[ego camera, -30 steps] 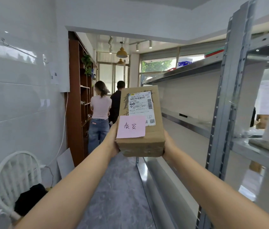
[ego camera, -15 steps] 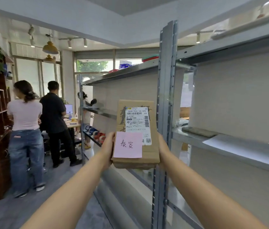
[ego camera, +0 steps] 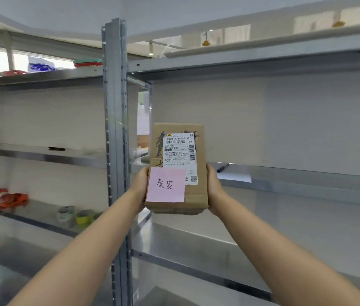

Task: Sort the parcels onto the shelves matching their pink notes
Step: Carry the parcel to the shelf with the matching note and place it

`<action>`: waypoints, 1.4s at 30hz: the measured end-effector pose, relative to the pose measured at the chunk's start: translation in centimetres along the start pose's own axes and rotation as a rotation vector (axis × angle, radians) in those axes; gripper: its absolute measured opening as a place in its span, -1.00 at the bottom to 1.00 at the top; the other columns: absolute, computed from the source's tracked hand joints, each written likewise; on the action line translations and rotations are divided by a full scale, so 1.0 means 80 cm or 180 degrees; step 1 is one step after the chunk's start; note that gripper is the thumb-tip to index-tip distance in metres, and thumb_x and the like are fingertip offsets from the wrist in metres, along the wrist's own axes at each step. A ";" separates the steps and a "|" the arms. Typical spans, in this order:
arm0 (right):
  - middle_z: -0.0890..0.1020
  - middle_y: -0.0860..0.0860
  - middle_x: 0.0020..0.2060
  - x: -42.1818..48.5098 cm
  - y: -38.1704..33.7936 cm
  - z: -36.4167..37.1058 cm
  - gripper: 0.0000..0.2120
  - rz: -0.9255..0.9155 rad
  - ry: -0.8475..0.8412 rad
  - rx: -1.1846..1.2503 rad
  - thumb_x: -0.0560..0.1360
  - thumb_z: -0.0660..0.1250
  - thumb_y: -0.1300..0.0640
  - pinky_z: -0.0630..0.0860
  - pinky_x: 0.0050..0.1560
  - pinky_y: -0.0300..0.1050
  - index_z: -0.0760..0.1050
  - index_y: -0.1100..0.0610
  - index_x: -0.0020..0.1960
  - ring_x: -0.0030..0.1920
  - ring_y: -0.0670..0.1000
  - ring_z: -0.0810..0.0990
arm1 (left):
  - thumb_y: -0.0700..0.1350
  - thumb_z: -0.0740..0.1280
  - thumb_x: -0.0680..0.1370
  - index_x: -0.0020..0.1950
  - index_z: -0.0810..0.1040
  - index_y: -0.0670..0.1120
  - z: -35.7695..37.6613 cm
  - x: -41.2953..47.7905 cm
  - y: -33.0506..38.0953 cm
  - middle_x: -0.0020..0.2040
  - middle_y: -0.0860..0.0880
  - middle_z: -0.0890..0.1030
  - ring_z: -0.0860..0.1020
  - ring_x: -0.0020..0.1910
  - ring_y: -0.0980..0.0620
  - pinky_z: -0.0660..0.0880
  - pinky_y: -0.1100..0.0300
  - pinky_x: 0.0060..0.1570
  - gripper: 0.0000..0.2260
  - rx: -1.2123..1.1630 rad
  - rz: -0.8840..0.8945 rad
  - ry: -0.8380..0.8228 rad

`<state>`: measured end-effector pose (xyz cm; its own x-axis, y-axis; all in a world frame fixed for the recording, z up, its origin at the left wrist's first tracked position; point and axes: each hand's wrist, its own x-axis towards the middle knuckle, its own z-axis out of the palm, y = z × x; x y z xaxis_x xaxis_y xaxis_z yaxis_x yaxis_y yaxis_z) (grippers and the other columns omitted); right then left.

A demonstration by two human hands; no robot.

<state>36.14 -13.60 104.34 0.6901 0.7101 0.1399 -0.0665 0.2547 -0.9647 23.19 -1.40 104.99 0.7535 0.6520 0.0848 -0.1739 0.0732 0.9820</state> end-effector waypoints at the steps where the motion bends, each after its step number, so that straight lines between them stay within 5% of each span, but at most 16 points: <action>1: 0.68 -0.09 -0.45 -0.007 -0.009 -0.021 -0.56 -0.0015 0.0080 0.0058 0.59 -0.02 -0.09 0.45 -0.14 -0.13 0.54 0.04 -0.23 -0.24 -0.01 0.58 | -0.01 0.00 0.64 -0.18 0.52 -0.10 0.024 0.000 -0.001 -0.49 -0.02 0.65 0.62 -0.55 0.03 0.50 0.30 -0.55 -0.62 -0.0016 0.0011 -0.0142; 10: 0.70 -0.09 -0.43 -0.073 -0.063 -0.196 -0.50 -0.0211 0.0775 0.0067 0.63 -0.11 -0.10 0.49 -0.18 -0.16 0.55 0.04 -0.14 -0.28 -0.06 0.62 | 0.06 -0.04 0.62 -0.13 0.60 -0.06 0.209 -0.006 -0.022 -0.34 -0.04 0.71 0.67 -0.42 0.01 0.53 0.28 -0.48 -0.55 -0.0303 0.0042 -0.1069; 17: 0.69 -0.06 -0.39 -0.139 -0.092 -0.321 -0.49 -0.0405 0.1237 0.0085 0.63 -0.13 -0.14 0.48 -0.11 -0.12 0.51 0.06 -0.12 -0.19 0.00 0.60 | 0.23 -0.04 0.60 0.06 0.62 0.03 0.347 -0.035 -0.046 -0.08 -0.03 0.74 0.68 -0.09 -0.05 0.55 0.05 -0.04 -0.51 -0.0546 -0.0096 -0.1753; 26: 0.72 -0.07 -0.37 -0.271 -0.125 -0.479 -0.47 -0.0433 0.1889 0.0021 0.63 -0.15 -0.15 0.52 -0.19 -0.16 0.56 0.02 0.00 -0.28 -0.06 0.65 | 0.25 -0.01 0.60 0.13 0.62 -0.01 0.533 -0.100 -0.093 0.02 -0.09 0.72 0.63 0.03 -0.14 0.51 -0.02 0.10 -0.48 -0.0737 -0.0532 -0.2436; 35: 0.57 0.06 -0.25 -0.411 -0.156 -0.603 -0.56 -0.0644 0.2667 -0.0148 0.61 -0.12 -0.14 0.46 -0.30 -0.19 0.44 0.05 -0.11 -0.31 -0.01 0.56 | 0.27 -0.01 0.58 -0.06 0.73 0.04 0.697 -0.193 -0.132 0.04 -0.10 0.71 0.66 -0.02 -0.12 0.51 -0.02 0.09 -0.45 -0.0666 -0.0729 -0.3147; 42: 0.71 -0.02 -0.36 -0.497 -0.167 -0.670 -0.50 -0.0632 0.3171 -0.0188 0.62 -0.08 -0.15 0.51 -0.22 -0.12 0.55 0.08 -0.07 -0.23 0.01 0.62 | 0.23 -0.07 0.61 -0.01 0.63 0.01 0.794 -0.236 -0.145 -0.17 -0.04 0.74 0.70 -0.25 -0.01 0.53 0.10 -0.18 -0.48 -0.0560 -0.0758 -0.3880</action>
<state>48.21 -80.40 99.71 0.9730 -0.2182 0.0754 0.1318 0.2566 -0.9575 51.22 -62.50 102.67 0.8569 -0.5054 0.1012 0.0356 0.2538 0.9666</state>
